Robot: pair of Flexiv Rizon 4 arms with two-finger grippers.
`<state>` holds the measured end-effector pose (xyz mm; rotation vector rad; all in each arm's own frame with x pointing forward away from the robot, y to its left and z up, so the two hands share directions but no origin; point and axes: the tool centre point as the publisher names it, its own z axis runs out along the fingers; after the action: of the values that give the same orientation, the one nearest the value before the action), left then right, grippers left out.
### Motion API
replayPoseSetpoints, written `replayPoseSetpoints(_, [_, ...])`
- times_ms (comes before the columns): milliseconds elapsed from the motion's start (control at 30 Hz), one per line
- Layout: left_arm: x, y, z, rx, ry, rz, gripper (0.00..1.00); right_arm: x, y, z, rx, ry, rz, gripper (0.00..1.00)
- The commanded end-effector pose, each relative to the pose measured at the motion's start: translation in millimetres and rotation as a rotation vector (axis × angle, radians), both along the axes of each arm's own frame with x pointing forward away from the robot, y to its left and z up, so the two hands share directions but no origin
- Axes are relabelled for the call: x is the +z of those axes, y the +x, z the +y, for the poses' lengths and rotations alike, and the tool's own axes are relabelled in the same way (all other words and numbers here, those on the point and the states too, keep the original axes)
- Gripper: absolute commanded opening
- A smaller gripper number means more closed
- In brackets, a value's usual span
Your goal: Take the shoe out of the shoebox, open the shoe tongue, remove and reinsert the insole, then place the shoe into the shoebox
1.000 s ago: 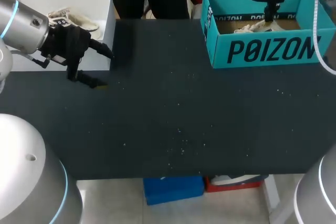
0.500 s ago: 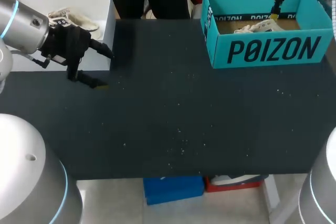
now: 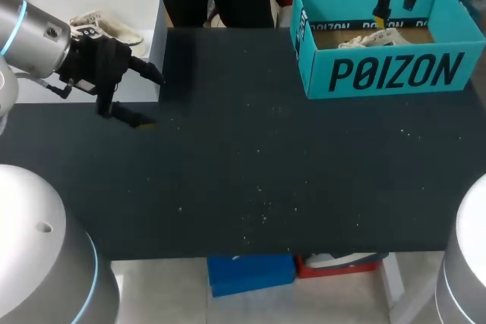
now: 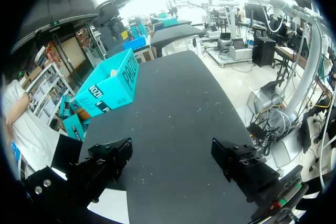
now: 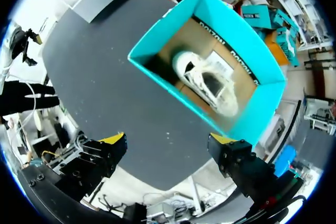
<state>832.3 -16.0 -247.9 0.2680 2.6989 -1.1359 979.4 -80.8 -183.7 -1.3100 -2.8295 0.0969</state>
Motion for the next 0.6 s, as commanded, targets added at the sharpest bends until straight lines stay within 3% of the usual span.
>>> replayPoseSetpoints(33, [-1, -0.6, 0, 0.002, 0.000, -0.004, 1.00, -22, -55.5, 45, -0.045, -0.103, -0.139, 1.00])
replayPoseSetpoints(300, [-1, -0.6, 0, 0.002, 0.000, -0.004, 1.00, -48, -83.4, 61, -0.109, -0.049, -0.094, 1.00])
replayPoseSetpoints(433, [-1, -0.6, 0, 0.002, 0.000, -0.004, 1.00, -52, -95.5, 64, -0.039, -0.032, -0.049, 1.00])
replayPoseSetpoints(600, [-1, -0.6, 0, 0.002, 0.000, -0.004, 1.00, -52, -95.5, 64, -0.039, -0.032, -0.049, 1.00])
